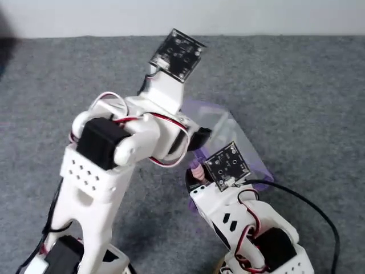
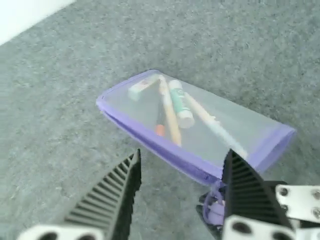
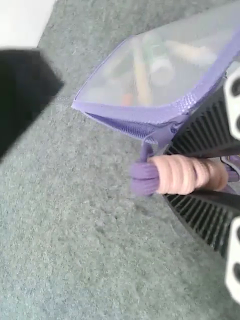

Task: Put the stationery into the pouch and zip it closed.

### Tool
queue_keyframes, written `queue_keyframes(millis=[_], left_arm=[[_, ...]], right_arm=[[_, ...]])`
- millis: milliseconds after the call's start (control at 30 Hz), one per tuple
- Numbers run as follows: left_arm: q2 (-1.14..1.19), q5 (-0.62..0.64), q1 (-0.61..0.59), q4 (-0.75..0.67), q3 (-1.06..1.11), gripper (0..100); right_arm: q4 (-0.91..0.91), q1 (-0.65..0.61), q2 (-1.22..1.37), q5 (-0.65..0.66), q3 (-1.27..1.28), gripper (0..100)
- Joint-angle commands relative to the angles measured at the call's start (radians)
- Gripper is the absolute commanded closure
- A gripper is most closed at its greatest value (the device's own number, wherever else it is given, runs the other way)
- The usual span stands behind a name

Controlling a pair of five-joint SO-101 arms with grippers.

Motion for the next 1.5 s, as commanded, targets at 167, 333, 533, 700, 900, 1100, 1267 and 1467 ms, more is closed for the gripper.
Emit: queue_keyframes(millis=[167, 333, 533, 700, 900, 1100, 1267, 1467], left_arm=[[-0.023, -0.114, -0.224, 0.015, 0.059, 83], [-0.029, -0.279, -0.209, 0.003, 0.213, 83], [-0.028, -0.348, -0.146, -0.018, 0.274, 73], [-0.028, -0.345, -0.086, -0.091, 0.337, 73], [-0.029, -0.290, 0.014, -0.262, 0.464, 73], [-0.029, -0.264, 0.095, -0.448, 0.573, 73], [-0.028, -0.187, 0.103, -0.572, 0.610, 73], [-0.028, -0.147, 0.103, -0.706, 0.664, 73]], right_arm=[[-0.018, 0.171, -0.005, 0.077, -0.121, 99.1], [-0.021, 0.216, -0.005, 0.114, -0.126, 99.1], [-0.038, 0.223, -0.007, 0.137, -0.126, 99.1], [-0.122, 0.286, -0.007, 0.135, -0.127, 99.1], [-0.133, 0.312, -0.007, 0.132, -0.127, 99.1], [-0.125, 0.312, -0.007, 0.133, -0.146, 99.1], [-0.122, 0.312, -0.007, 0.140, -0.160, 99.1], [-0.110, 0.306, -0.007, 0.138, -0.160, 99.1]])
